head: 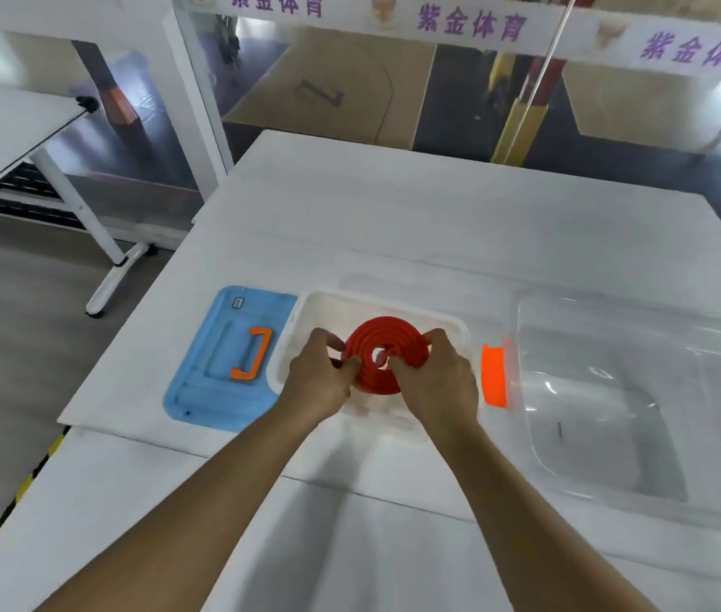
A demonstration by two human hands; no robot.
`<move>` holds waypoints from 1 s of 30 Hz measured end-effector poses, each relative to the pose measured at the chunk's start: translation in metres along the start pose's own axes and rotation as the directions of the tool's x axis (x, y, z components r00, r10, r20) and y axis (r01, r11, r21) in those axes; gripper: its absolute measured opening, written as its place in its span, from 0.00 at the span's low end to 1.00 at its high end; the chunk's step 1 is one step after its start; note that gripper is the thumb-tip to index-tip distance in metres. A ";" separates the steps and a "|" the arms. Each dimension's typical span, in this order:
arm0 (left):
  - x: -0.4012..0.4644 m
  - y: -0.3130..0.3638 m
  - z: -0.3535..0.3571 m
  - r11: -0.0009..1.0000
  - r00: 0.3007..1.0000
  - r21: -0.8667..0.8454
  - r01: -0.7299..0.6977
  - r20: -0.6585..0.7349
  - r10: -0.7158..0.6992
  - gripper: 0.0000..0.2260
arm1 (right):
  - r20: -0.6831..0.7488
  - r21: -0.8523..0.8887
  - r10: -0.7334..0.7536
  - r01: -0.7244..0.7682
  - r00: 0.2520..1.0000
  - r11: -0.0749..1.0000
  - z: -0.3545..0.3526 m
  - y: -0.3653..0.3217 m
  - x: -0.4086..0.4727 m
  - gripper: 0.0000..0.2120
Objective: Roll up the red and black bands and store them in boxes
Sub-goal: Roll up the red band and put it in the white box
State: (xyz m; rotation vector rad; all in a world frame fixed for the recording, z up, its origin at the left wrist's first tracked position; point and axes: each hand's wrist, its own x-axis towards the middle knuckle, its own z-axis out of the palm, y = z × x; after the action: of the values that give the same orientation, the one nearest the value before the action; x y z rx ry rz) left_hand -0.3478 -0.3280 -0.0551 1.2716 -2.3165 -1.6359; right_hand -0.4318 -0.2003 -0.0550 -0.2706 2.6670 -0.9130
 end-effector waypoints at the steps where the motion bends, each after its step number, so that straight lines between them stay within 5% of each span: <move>1: 0.015 -0.004 0.003 0.998 1.000 0.065 0.014 0.018 -0.015 0.11 | 0.013 -0.036 0.013 -0.013 1.000 0.999 0.008 0.001 0.010 0.20; 10: 0.099 -0.029 0.023 0.923 0.968 0.364 0.122 0.162 -0.192 0.13 | 0.135 -0.272 0.091 -0.051 0.987 0.961 0.073 0.017 0.070 0.18; 19: 0.108 -0.039 0.029 0.898 0.968 0.439 -0.024 0.234 -0.089 0.17 | 0.226 -0.294 0.054 0.016 0.973 0.956 0.091 0.031 0.089 0.19; 23: 0.101 -0.034 0.026 0.842 0.959 0.529 -0.107 0.280 -0.054 0.17 | 0.160 -0.228 0.018 0.019 0.987 0.973 0.080 0.031 0.085 0.22; 30: 0.065 -0.035 0.014 0.746 0.911 0.524 -0.412 0.206 0.358 0.11 | 0.074 -0.154 -0.226 0.235 0.971 0.960 0.059 0.025 0.057 0.20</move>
State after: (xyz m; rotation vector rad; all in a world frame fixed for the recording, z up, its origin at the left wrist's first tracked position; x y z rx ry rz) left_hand -0.3767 -0.3620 -0.1156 0.6682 -2.9893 -0.9275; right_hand -0.4670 -0.2294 -0.1278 -0.6466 2.7000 -0.7402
